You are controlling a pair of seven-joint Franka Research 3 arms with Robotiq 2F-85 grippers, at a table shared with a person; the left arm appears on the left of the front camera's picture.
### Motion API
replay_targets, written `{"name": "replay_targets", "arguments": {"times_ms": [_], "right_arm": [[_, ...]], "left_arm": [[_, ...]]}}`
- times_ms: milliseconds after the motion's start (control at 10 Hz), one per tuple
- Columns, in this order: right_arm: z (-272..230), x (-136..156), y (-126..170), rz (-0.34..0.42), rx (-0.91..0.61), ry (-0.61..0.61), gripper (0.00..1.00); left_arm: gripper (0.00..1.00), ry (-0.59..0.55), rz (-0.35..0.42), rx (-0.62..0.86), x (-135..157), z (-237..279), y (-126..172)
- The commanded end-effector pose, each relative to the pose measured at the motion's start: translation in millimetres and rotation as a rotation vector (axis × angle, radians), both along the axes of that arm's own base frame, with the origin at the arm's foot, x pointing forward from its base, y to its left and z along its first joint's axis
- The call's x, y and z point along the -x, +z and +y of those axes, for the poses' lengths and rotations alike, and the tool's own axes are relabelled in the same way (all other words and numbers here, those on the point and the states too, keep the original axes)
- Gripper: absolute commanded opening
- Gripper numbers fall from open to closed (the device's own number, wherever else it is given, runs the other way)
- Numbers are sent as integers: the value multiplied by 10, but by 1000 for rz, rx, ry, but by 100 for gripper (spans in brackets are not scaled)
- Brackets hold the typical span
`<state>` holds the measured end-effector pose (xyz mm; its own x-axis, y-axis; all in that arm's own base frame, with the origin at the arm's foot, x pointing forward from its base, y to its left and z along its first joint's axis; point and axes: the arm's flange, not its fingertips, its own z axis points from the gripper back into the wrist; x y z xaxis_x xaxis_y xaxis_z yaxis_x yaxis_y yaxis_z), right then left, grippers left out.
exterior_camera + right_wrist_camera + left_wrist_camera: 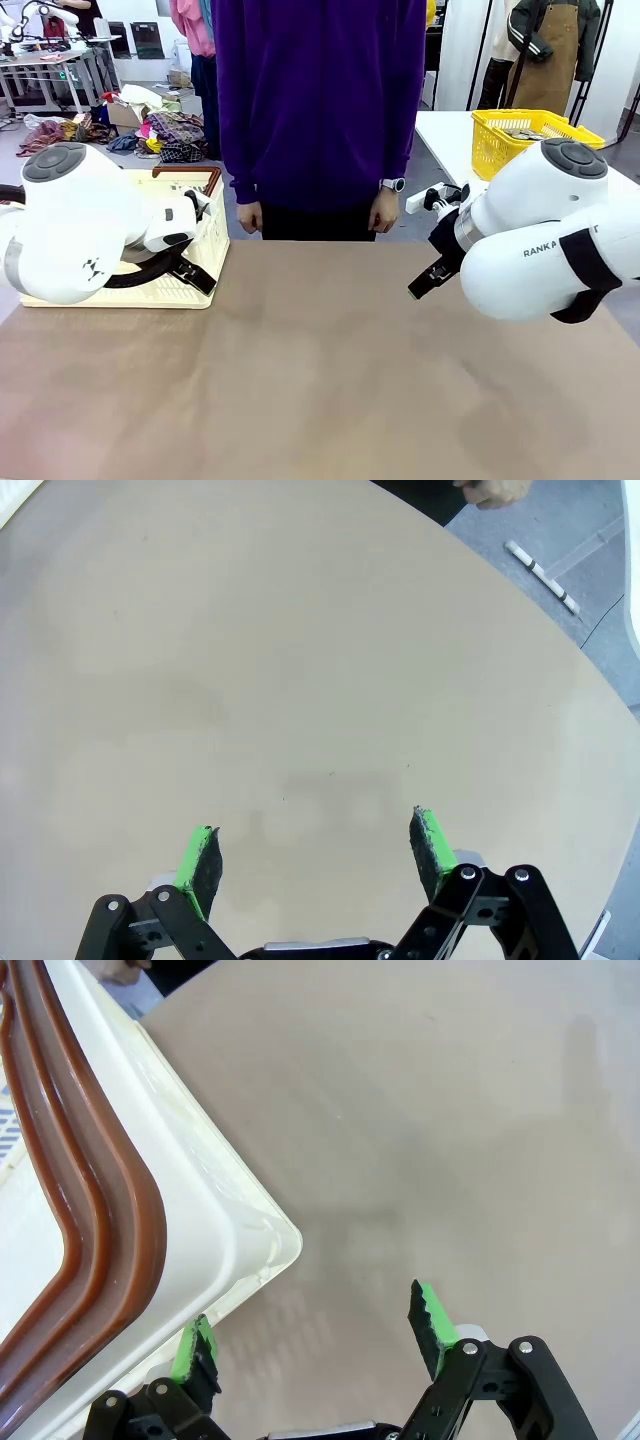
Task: Place the drinks into the Shopping basket.
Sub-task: Pick up one drink and place it into the Shopping basket.
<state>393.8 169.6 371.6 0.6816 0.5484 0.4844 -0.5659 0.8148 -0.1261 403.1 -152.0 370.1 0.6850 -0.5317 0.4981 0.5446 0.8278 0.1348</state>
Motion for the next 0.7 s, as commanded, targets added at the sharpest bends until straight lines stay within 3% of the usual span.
{"name": "replay_targets", "arguments": {"times_ms": [0,600], "right_arm": [[1,-3,9,-7,-3,0,100],[1,-3,9,-7,-3,0,100]], "left_arm": [[100,0,-2,1,-2,1,3],[100,0,-2,1,-2,1,3]]}}
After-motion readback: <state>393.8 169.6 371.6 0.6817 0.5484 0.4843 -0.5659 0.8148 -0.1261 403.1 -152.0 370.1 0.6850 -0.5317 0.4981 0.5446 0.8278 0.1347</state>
